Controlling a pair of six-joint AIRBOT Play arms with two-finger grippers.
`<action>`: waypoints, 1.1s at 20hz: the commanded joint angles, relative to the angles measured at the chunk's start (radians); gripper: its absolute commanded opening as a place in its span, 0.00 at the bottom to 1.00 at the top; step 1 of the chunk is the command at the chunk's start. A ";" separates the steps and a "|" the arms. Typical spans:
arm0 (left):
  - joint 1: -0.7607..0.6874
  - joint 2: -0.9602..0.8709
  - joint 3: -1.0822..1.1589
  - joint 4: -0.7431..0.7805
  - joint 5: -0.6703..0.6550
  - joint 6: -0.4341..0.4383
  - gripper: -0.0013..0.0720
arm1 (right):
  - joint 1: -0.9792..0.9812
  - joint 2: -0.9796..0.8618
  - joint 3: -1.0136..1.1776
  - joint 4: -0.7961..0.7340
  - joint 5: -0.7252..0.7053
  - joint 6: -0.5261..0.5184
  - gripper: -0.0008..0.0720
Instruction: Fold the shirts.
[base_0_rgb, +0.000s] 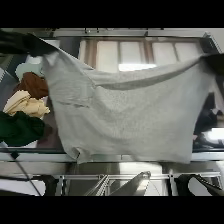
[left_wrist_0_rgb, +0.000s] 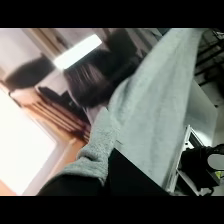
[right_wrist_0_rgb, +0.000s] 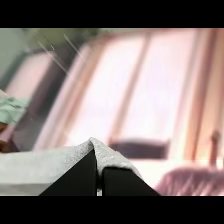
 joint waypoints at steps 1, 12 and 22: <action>-0.062 -0.406 0.187 0.066 0.010 -0.151 0.05 | 0.045 -0.300 -0.071 0.031 -0.121 -0.100 0.03; -0.008 -0.599 0.186 -0.021 -0.220 -0.213 0.05 | 0.041 -0.737 0.239 0.325 -0.086 -0.186 0.03; 0.008 -0.565 0.047 0.018 0.009 -0.294 0.04 | -0.053 -0.741 0.239 -0.140 0.164 0.036 0.03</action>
